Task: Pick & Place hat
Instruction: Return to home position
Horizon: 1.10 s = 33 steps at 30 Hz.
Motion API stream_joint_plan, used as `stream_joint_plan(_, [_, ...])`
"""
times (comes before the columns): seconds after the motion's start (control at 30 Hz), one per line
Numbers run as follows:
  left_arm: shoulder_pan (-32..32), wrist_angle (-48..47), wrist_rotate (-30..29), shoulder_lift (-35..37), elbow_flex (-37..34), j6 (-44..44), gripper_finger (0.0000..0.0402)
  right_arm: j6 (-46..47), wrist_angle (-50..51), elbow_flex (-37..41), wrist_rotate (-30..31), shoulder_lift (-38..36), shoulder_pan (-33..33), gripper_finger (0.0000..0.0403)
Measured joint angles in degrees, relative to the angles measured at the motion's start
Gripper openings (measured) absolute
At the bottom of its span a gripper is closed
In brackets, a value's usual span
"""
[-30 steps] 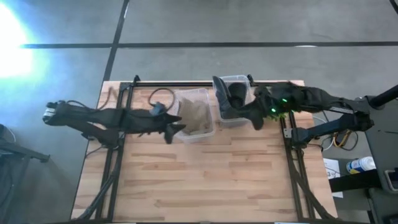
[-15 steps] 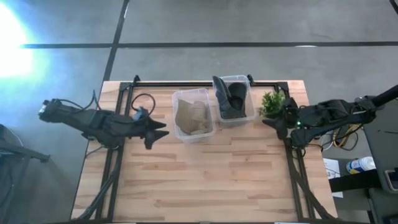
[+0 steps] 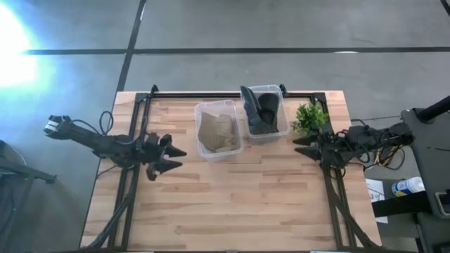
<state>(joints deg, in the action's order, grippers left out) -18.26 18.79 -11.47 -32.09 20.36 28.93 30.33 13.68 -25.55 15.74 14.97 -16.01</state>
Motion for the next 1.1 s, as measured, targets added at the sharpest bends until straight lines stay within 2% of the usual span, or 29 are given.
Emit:
stream_joint_plan(0.13, [0.0,2.7,1.1,5.4,-5.6,-3.1,0.0231,-1.6,-0.6,4.9,-0.3,-6.1,0.0,0.0185])
stream_joint_plan(0.33, [0.1,2.8,1.1,14.8,-10.0,-5.4,0.0231,-1.6,-1.1,12.0,-0.1,-15.0,0.1,0.0185])
stream_joint_plan(0.43, [0.2,1.5,1.0,19.2,-11.6,-7.6,0.0231,-1.1,-1.0,13.8,1.0,-14.7,0.1,0.0185])
stream_joint_plan(0.63, [0.2,0.7,0.5,27.0,-14.7,-9.9,0.0231,3.1,1.6,16.8,8.3,-13.3,0.2,0.0185])
stream_joint_plan(0.73, [0.2,1.4,0.0,29.4,-15.9,-9.6,0.0231,2.4,2.4,18.7,8.4,-13.3,0.2,0.0185])
stream_joint_plan(1.1, [0.2,-1.8,-0.1,29.5,-19.8,-9.4,0.0231,2.7,2.4,19.3,8.3,-10.6,0.2,0.0185])
